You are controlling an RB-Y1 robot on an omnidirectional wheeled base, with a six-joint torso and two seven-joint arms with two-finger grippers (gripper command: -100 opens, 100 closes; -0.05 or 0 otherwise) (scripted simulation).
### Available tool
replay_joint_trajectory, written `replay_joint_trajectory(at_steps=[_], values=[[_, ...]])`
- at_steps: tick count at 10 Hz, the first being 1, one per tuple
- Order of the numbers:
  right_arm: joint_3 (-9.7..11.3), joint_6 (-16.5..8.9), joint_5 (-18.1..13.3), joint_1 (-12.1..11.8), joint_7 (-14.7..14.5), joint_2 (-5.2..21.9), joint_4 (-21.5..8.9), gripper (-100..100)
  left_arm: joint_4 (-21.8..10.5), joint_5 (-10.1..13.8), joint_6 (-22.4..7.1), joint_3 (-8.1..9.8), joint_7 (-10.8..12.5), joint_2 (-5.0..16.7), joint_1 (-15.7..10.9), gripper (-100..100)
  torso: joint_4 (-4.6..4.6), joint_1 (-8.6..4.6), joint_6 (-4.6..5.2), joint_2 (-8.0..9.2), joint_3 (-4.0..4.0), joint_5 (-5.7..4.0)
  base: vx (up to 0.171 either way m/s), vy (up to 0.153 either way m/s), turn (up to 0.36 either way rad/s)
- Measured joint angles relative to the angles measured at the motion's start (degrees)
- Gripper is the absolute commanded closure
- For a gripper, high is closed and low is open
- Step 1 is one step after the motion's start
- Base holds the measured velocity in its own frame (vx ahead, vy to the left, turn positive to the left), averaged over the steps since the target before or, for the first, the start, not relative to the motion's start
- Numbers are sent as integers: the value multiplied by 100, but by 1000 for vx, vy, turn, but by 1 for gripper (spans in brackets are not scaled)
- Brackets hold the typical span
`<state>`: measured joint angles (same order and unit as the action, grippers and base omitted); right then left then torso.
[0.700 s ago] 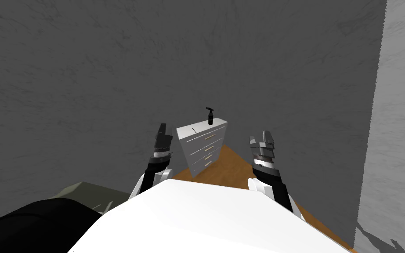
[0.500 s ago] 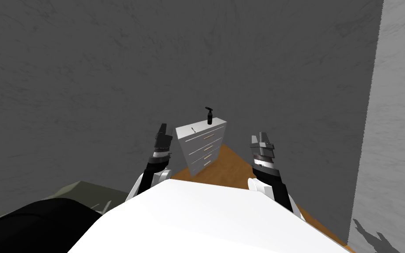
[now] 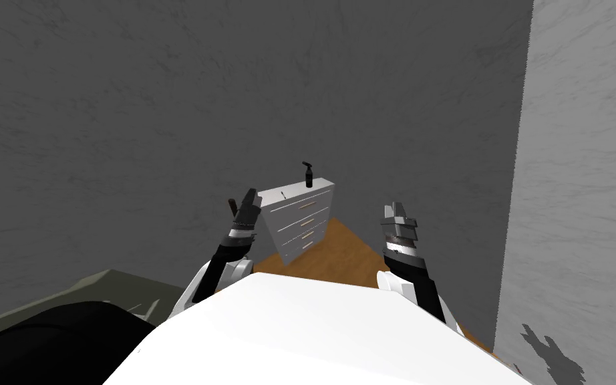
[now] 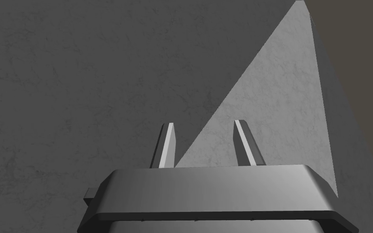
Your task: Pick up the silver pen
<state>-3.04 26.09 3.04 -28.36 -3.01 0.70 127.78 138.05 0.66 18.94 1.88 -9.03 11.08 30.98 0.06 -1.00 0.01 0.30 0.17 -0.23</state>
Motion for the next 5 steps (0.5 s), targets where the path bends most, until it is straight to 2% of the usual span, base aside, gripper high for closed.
replay_joint_trajectory(at_steps=[1,5], values=[[0,0,0,0,0,0,0,0,40,124,-172,94,-27,179,34,-100,3,-4,0,10,6,-1,-51,-178,1],[-1,0,0,-1,0,1,0,0,95,442,-748,300,-148,592,61,-100,-2,35,-1,-13,-6,7,-34,-171,-33]])
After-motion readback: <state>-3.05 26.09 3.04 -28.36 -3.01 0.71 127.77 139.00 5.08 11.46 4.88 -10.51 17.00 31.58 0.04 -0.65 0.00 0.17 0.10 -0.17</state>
